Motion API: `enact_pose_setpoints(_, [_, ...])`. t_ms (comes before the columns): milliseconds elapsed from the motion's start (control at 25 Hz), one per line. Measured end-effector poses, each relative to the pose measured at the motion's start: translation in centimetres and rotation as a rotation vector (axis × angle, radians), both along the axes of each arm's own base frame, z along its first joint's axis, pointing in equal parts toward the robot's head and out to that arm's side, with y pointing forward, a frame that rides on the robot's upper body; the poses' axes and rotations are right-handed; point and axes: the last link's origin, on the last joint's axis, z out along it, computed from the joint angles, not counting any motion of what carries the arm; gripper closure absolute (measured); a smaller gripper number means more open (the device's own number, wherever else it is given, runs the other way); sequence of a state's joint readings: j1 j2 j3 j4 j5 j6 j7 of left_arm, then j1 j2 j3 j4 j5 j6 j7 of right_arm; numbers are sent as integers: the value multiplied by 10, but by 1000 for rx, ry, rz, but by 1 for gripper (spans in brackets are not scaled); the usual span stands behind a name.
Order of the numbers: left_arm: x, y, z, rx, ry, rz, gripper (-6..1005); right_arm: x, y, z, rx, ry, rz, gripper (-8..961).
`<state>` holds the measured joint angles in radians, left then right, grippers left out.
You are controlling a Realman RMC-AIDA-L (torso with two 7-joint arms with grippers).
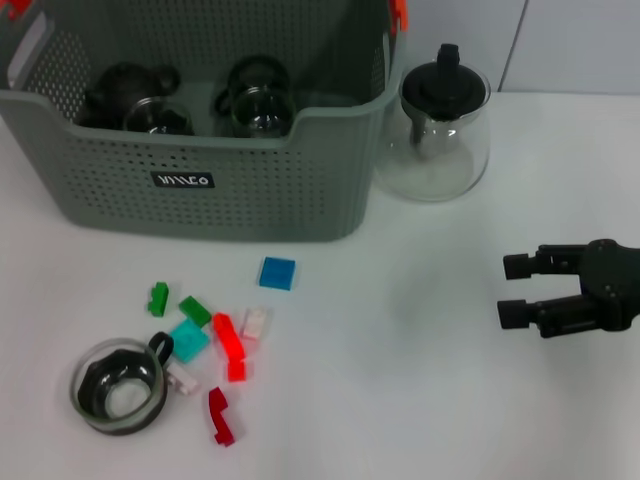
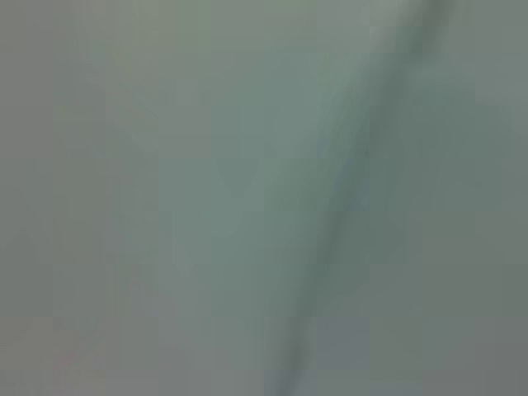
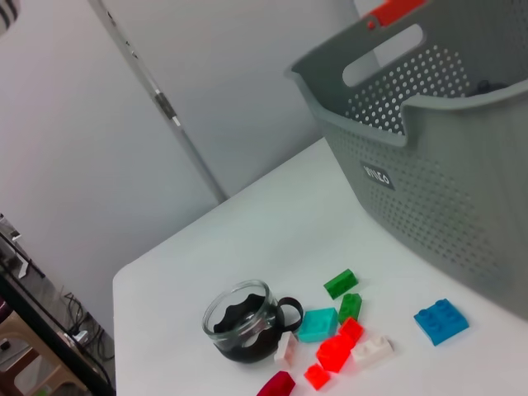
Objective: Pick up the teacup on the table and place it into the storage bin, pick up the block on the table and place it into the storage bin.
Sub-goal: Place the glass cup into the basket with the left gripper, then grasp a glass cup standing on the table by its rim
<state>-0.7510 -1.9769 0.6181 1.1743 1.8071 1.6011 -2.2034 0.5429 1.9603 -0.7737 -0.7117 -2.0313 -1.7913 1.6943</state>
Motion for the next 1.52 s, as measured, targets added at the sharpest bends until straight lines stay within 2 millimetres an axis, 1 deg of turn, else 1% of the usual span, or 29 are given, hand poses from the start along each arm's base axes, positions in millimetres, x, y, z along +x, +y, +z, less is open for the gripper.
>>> enact_pose_setpoints(40, [-3,-13,0,-12,-9,-64,251,0,0,0,4,3,-1,10])
enact_pose_setpoints(160, [-15,-46,-2,-43,14,-214,252,1,0,2,18,12,-5,10])
enact_pose_setpoints(240, [-26,-65,-5,-61,58,-270,252,1,1,2,27,19,-6,10])
enact_pose_setpoints(320, [-39,-76,-10,-71,120,-268,253,1,0,2,28,25,-8,10])
enact_pose_setpoints(360, [-48,-83,-14,-80,168,-250,253,2,0,1,28,28,-10,10])
enact_pose_setpoints(520, [-75,-105,-29,-88,348,-199,255,2,0,0,32,36,-18,10])
enact_pose_setpoints(680, [-89,-122,-36,-89,475,-163,256,3,1,1,44,47,-29,10])
enact_pose_setpoints(880, [-101,-138,-48,-140,624,-106,257,4,2,2,63,67,-43,9])
enact_pose_setpoints(1080, [-107,-148,-61,-207,753,-73,259,4,2,1,67,72,-43,9])
enact_pose_setpoints(1320, [-111,-142,-80,-335,868,-10,261,4,2,2,76,77,-47,9])
enact_pose_setpoints(1520, [-116,-141,-89,-402,965,23,263,5,2,3,81,80,-53,11])
